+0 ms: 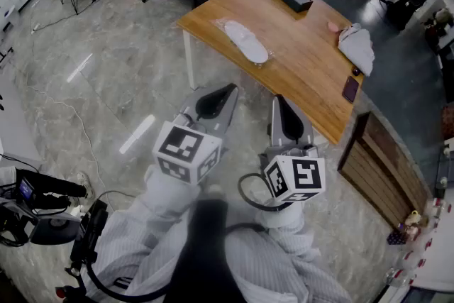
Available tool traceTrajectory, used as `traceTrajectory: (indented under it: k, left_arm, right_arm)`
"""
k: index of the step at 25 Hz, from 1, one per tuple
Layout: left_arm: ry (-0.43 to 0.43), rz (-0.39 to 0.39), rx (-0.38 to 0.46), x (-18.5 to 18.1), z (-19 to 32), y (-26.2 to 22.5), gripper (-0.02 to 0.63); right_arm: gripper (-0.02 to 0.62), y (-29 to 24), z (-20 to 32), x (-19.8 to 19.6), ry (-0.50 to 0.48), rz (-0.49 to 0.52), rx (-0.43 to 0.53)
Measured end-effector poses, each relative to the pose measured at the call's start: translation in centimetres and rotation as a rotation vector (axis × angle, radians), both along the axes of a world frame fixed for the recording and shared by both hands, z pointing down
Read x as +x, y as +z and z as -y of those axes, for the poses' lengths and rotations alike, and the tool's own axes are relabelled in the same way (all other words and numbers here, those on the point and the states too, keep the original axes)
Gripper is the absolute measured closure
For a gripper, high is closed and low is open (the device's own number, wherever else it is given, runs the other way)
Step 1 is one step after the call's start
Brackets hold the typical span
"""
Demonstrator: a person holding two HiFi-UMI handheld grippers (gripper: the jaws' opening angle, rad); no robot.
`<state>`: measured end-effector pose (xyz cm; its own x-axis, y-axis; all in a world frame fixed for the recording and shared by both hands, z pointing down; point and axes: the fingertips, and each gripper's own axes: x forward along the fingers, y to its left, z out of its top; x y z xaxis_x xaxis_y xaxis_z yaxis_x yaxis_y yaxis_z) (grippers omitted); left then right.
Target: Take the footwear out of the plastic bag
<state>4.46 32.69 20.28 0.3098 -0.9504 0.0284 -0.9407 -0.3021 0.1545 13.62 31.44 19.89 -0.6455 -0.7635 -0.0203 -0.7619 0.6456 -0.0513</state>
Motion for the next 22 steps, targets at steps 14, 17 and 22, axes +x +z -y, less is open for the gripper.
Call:
traceTrajectory:
  k: [14,17,22]
  left_arm:
    - [-0.026,0.014,-0.017,-0.6,0.9,0.5,0.604]
    - [-0.032,0.015,-0.028,-0.6,1.5,0.9,0.604]
    - [-0.025,-0.034,-0.060,-1.4,2.5,1.5,0.604]
  right_arm:
    - [0.581,-0.1,0.6,-0.7,-0.030,0.003,0.004]
    - [0.581,0.2,1.2,-0.4,-0.036,0.007,-0.006]
    - [0.581,1.5,2.2,-0.6,-0.058,0.031,-0.067]
